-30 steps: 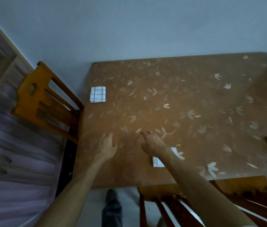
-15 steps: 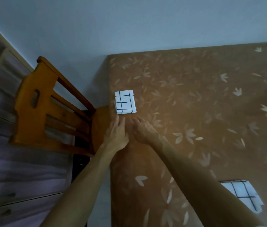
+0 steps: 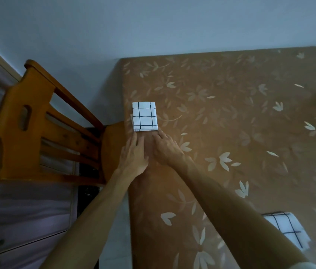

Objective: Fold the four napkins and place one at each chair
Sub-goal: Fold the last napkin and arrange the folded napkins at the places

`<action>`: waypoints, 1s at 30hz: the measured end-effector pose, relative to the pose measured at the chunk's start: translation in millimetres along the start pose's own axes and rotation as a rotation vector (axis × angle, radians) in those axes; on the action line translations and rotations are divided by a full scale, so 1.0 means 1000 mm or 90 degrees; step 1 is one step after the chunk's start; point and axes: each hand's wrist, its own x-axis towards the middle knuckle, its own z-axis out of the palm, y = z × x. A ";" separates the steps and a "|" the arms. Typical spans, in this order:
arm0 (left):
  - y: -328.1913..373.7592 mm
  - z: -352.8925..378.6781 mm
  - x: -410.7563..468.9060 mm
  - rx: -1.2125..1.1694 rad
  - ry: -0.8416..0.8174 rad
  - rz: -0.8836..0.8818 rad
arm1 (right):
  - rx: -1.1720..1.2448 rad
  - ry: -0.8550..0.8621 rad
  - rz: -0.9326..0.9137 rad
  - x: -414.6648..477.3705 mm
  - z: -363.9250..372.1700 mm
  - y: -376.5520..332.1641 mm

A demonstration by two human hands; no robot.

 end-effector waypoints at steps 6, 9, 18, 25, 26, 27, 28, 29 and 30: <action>0.042 -0.023 -0.038 0.027 0.009 0.035 | -0.055 0.016 0.032 -0.063 -0.031 0.027; 0.081 -0.025 -0.065 0.077 0.011 0.076 | -0.078 0.023 0.043 -0.112 -0.052 0.055; 0.254 0.009 -0.203 0.204 -0.053 0.089 | -0.185 0.064 0.052 -0.335 -0.108 0.186; 0.436 0.044 -0.278 0.197 -0.088 0.208 | -0.179 0.095 0.134 -0.497 -0.147 0.299; 0.460 0.049 -0.287 0.190 -0.092 0.230 | -0.157 0.099 0.146 -0.515 -0.152 0.314; 0.482 0.057 -0.294 0.184 -0.087 0.252 | -0.137 0.103 0.156 -0.533 -0.157 0.328; 0.503 0.062 -0.302 0.182 -0.082 0.269 | -0.121 0.114 0.167 -0.550 -0.162 0.342; 0.523 0.069 -0.308 0.179 -0.078 0.287 | -0.115 0.131 0.180 -0.566 -0.166 0.356; 0.542 0.075 -0.314 0.180 -0.080 0.305 | -0.115 0.147 0.192 -0.581 -0.170 0.369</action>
